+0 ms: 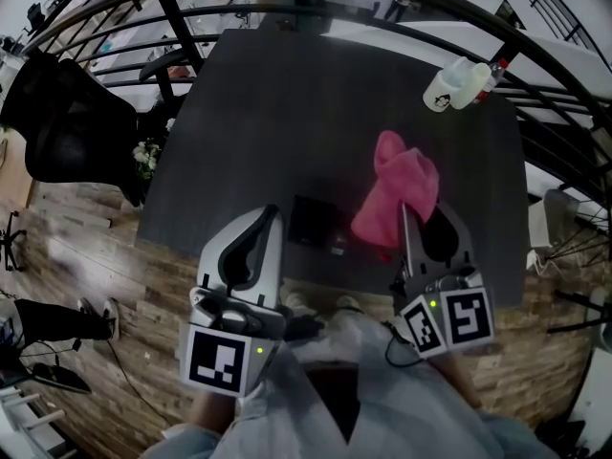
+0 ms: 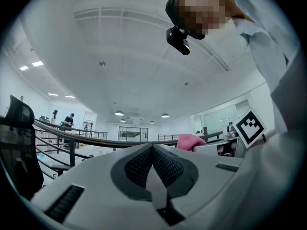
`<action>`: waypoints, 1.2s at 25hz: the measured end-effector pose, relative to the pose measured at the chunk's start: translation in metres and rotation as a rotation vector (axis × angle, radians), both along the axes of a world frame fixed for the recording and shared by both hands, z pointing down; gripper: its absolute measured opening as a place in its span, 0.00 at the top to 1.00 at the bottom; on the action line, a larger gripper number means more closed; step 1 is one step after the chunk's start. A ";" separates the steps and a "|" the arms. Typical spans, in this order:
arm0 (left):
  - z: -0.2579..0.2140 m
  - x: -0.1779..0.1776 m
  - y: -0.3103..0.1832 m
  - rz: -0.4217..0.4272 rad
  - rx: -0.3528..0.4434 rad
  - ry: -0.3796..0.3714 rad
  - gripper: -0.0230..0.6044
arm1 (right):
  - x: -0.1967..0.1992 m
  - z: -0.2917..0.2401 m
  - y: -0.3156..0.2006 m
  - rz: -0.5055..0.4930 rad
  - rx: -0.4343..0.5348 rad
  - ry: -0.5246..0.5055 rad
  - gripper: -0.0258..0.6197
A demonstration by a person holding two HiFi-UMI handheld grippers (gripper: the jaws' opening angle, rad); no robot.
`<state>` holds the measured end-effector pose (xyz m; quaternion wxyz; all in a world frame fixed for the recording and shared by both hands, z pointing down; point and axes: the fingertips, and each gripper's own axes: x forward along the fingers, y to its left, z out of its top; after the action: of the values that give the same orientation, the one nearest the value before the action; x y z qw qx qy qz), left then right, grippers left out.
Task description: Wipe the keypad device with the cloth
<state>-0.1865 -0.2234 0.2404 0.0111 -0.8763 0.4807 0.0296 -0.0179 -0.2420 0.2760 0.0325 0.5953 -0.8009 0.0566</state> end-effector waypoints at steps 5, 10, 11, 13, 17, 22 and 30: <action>0.002 -0.001 0.001 0.000 -0.004 0.003 0.96 | -0.003 0.001 0.001 -0.005 -0.003 0.002 0.85; 0.001 -0.002 0.000 -0.001 -0.006 0.007 0.96 | -0.003 0.001 -0.001 -0.003 -0.008 0.004 0.85; 0.002 -0.002 0.000 -0.001 -0.007 0.007 0.96 | -0.004 0.001 -0.001 -0.004 -0.009 0.005 0.85; 0.002 -0.002 0.000 -0.002 -0.008 0.008 0.96 | -0.005 0.001 -0.001 -0.007 -0.009 0.004 0.85; 0.004 -0.004 0.000 -0.002 -0.012 0.003 0.96 | -0.007 0.003 -0.002 -0.010 -0.011 0.004 0.85; 0.004 -0.005 -0.001 -0.004 -0.012 0.004 0.96 | -0.009 0.004 -0.003 -0.015 -0.013 0.005 0.85; 0.004 -0.005 -0.001 -0.001 -0.011 0.003 0.96 | -0.008 0.005 -0.003 -0.007 -0.016 -0.001 0.85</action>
<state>-0.1917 -0.2247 0.2447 0.0056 -0.8760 0.4814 0.0280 -0.0257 -0.2452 0.2808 0.0371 0.5920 -0.8026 0.0629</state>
